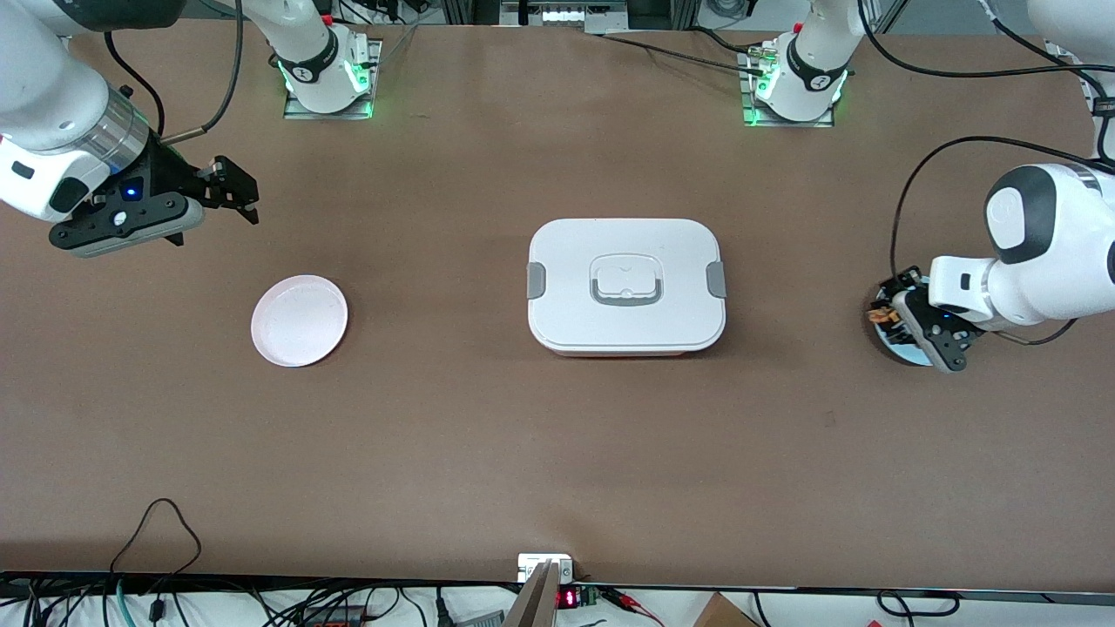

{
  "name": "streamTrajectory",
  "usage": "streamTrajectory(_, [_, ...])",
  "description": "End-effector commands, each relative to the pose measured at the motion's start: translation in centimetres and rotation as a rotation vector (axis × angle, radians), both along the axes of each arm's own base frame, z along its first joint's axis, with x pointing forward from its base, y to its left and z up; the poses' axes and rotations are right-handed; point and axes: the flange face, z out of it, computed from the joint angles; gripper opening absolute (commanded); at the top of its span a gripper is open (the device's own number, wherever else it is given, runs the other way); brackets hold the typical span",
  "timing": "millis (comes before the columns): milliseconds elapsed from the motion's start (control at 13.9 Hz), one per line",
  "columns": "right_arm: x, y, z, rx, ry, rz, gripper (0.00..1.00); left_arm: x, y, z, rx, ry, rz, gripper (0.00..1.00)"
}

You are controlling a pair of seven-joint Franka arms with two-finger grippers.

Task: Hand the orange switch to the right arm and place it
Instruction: 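Lift the orange switch and carry it over the white box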

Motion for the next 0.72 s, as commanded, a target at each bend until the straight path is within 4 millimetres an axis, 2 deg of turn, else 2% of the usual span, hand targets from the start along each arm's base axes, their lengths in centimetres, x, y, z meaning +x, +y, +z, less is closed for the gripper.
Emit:
streamTrajectory(0, [-0.3,0.2,0.8,0.001,0.000,-0.004,1.00,0.4,-4.5,1.0,-0.214,-0.062,-0.150,0.20])
streamTrajectory(288, [-0.3,0.2,0.8,0.000,0.002,-0.002,1.00,0.2,-11.7,2.0,-0.543,-0.167,-0.253,0.20])
streamTrajectory(504, [-0.3,0.2,0.7,0.000,0.002,-0.004,1.00,-0.4,-18.3,2.9,-0.790,-0.222,-0.256,0.20])
streamTrajectory(648, [-0.3,0.2,0.8,0.001,0.000,-0.004,1.00,-0.8,-21.4,4.0,-0.936,-0.268,-0.239,0.20])
